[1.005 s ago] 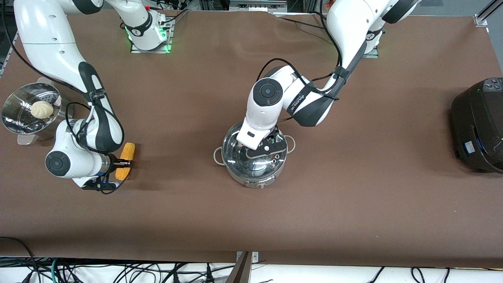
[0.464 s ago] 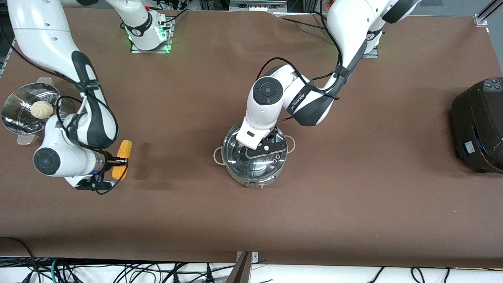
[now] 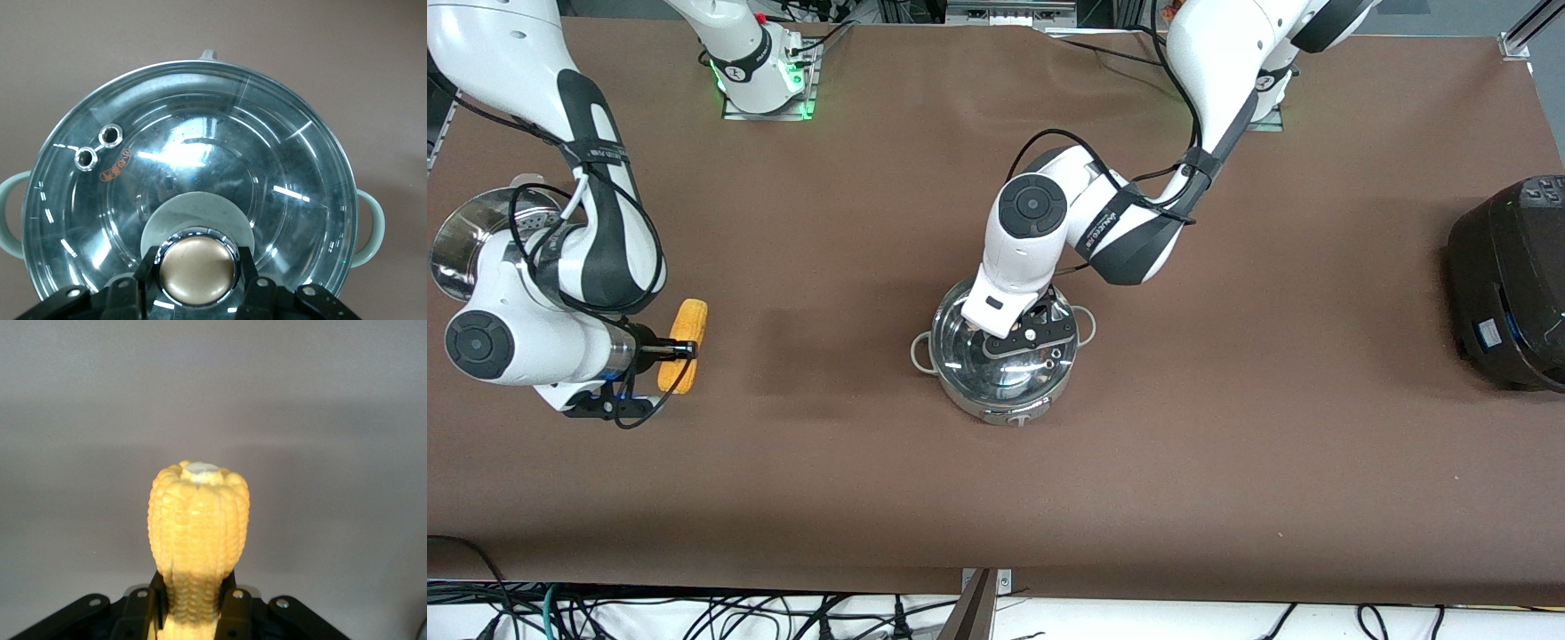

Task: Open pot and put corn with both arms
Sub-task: 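Lift the lid with the left gripper while the right gripper carries corn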

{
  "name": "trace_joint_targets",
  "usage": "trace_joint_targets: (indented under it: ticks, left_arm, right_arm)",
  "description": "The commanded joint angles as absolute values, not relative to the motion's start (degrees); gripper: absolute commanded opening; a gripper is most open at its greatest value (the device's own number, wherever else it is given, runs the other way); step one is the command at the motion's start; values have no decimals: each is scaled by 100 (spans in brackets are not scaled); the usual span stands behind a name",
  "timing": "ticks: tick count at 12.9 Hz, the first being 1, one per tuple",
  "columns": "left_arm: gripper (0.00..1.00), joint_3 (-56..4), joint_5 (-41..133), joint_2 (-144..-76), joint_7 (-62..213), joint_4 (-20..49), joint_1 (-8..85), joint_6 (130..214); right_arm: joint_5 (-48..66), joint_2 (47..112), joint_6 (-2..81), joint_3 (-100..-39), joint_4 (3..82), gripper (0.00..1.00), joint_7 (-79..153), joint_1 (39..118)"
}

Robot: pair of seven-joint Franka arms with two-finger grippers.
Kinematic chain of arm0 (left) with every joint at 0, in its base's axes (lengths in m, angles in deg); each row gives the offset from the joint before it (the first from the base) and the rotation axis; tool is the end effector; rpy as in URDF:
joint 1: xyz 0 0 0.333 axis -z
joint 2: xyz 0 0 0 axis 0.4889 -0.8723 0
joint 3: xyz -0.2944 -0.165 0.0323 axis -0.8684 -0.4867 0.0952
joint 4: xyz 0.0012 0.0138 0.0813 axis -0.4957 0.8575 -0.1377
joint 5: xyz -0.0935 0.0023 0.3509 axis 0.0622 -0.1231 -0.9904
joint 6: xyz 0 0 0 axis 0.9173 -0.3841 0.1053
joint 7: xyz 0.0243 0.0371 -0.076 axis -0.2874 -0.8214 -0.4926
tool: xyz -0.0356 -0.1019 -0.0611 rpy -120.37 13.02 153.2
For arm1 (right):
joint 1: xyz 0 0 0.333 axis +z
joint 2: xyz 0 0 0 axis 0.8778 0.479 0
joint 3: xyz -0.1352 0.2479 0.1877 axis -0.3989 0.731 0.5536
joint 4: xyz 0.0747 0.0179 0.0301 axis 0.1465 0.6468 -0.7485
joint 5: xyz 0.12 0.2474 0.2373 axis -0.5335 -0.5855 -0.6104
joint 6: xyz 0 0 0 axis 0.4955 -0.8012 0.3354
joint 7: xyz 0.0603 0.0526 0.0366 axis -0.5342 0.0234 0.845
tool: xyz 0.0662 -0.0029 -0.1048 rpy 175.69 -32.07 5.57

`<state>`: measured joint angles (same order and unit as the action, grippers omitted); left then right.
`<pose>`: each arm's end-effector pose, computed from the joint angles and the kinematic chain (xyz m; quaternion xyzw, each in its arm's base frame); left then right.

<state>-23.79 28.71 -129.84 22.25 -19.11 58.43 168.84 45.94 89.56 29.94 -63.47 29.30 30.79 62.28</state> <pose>0.5826 -0.4758 0.3550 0.9886 0.1436 -0.0013 0.0458 0.6614 0.0154 0.3322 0.9935 0.0016 -0.1141 0.0009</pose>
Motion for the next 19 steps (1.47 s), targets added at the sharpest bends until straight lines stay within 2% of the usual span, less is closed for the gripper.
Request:
trace_joint_targets:
  ticks: [1,6,9,12,14,16,19]
  left_arm:
    - [0,-2386,2734,-12734,2130,-2068,5863,16311]
    - [0,-2386,2769,-12444,2192,-2068,5784,16003]
    - [0,-2465,2778,-12426,2471,-2068,5389,15915]
    - [0,-2447,2883,-12242,3191,-2042,4924,15730]
    - [0,-2430,2919,-12075,3893,-1980,4573,15459]
    - [0,-2439,2927,-11883,4658,-1770,4151,15117]
    - [0,-2447,2954,-11364,5721,-1059,3369,15071]
  right_arm:
    - [4513,8786,2839,-6330,2875,11,3210,6191]
    - [4479,8443,2593,-6303,2866,11,3184,6200]
    - [3717,8109,2330,-6023,2848,12,2904,6217]
    - [3661,8038,2381,-5356,2822,12,2167,6287]
    - [3722,8090,2391,-5039,2421,12,1701,6514]
    - [3802,8178,2460,-5038,2225,12,1235,7023]
    - [3749,8380,2811,-5029,2040,12,1039,7464]
